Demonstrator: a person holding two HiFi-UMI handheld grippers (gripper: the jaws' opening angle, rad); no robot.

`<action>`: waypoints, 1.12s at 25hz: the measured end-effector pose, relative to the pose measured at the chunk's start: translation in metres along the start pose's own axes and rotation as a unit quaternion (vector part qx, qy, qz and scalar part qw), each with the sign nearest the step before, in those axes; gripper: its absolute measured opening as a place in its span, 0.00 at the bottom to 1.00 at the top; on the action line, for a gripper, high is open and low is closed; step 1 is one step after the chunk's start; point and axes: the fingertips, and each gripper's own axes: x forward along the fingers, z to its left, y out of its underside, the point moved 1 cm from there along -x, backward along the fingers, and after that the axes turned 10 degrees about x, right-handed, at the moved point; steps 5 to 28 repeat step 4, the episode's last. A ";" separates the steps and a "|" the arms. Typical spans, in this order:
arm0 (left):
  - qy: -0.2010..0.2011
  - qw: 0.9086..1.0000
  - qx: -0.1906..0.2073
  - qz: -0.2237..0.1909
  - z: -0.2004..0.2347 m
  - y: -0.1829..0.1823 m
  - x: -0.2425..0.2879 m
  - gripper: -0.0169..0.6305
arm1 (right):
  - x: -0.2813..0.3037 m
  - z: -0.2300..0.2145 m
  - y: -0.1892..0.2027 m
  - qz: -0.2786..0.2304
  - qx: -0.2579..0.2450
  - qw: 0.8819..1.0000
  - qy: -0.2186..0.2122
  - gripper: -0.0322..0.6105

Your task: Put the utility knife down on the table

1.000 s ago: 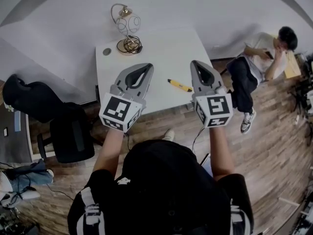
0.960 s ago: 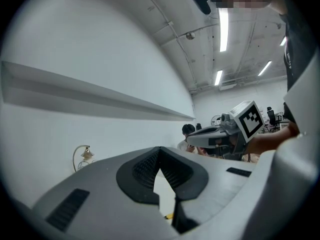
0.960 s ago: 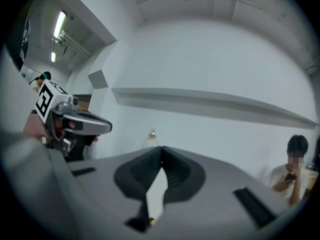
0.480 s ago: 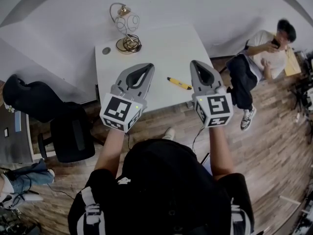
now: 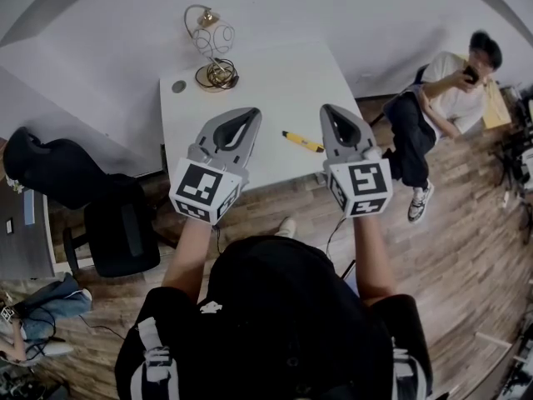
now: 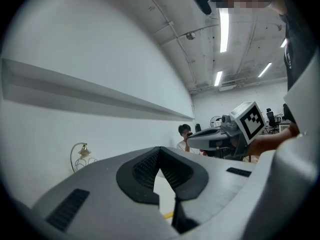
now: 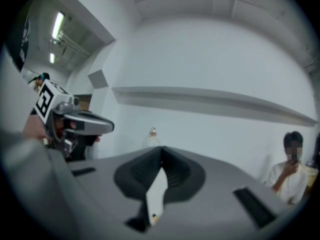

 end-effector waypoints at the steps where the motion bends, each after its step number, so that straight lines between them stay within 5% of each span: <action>1: 0.000 1.000 -0.001 0.000 0.000 0.001 0.000 0.05 | 0.000 0.000 0.001 0.001 0.000 1.000 -0.001 0.10; 28: -0.001 1.000 -0.004 0.000 0.001 0.001 0.000 0.05 | 0.001 0.001 0.002 0.003 0.000 1.000 -0.002 0.10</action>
